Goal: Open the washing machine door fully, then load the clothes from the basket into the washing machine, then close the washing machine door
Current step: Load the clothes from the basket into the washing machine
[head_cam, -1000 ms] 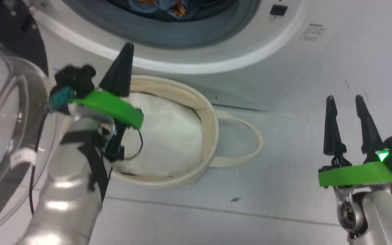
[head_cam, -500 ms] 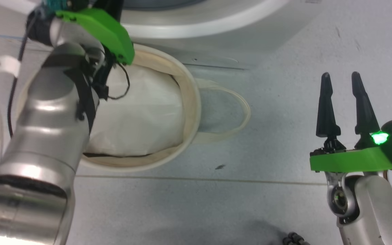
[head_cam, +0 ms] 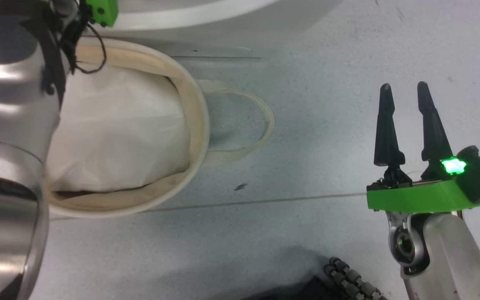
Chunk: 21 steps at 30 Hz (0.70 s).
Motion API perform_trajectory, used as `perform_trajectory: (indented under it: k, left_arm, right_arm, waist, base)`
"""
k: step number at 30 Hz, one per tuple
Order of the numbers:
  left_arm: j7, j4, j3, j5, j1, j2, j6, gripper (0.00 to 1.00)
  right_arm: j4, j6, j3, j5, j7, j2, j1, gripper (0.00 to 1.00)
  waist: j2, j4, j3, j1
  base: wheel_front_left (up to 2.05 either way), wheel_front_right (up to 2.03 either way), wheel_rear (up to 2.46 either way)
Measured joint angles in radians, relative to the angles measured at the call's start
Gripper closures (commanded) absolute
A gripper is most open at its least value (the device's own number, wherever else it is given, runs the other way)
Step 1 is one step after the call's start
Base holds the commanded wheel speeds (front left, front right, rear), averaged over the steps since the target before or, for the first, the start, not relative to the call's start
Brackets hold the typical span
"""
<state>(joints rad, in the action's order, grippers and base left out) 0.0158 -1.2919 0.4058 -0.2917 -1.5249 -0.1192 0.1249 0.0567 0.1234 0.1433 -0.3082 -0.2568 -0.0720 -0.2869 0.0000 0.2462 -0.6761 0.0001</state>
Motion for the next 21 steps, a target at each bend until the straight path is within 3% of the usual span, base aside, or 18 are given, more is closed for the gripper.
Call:
perform_trajectory:
  k: [4, 8, 11, 15, 18, 21]
  left_arm:
    - [-0.081, -0.008, 0.014, 0.01, -0.052, -0.014, 0.0, 1.0]
    - [-0.073, -0.009, 0.013, 0.01, -0.094, -0.035, -0.002, 1.0]
    - [0.007, -0.007, 0.006, 0.01, -0.121, -0.058, -0.037, 1.0]
    - [0.134, -0.005, -0.033, -0.013, -0.13, -0.08, -0.119, 1.0]
    - [0.206, 0.009, -0.084, -0.068, -0.146, -0.079, -0.135, 1.0]
    - [0.212, 0.009, -0.086, -0.079, -0.158, -0.066, -0.114, 1.0]
  right_arm:
    - [0.017, 0.0, 0.0, 0.0, 0.0, 0.005, 0.0, 0.0]
    - [0.025, 0.0, 0.0, 0.0, 0.0, 0.012, 0.0, 0.0]
    - [0.035, 0.0, -0.001, 0.014, 0.0, 0.013, 0.0, 0.0]
    - [0.04, 0.0, 0.0, 0.025, 0.0, 0.017, 0.0, 0.0]
    - [0.044, 0.0, 0.002, 0.026, 0.0, 0.018, -0.001, 0.0]
    - [0.045, 0.0, 0.003, 0.026, 0.0, 0.02, -0.004, 0.0]
  waist:
    - [0.0, 0.024, -0.033, -0.0001]
    - [0.0, 0.041, -0.058, 0.0001]
    - [0.0, 0.043, -0.074, 0.0002]
    - [0.0, 0.03, -0.077, -0.0001]
    - [0.0, 0.023, -0.075, -0.0001]
    - [0.0, 0.016, -0.069, -0.0001]
  base:
    - [0.0, 0.0, 0.0]
    - [0.1, 0.1, 0.1]
    - [0.1, 0.1, 0.1]
    - [0.01, 0.01, 0.01]
    - [0.0, 0.0, 0.0]
    - [0.0, 0.0, 0.0]
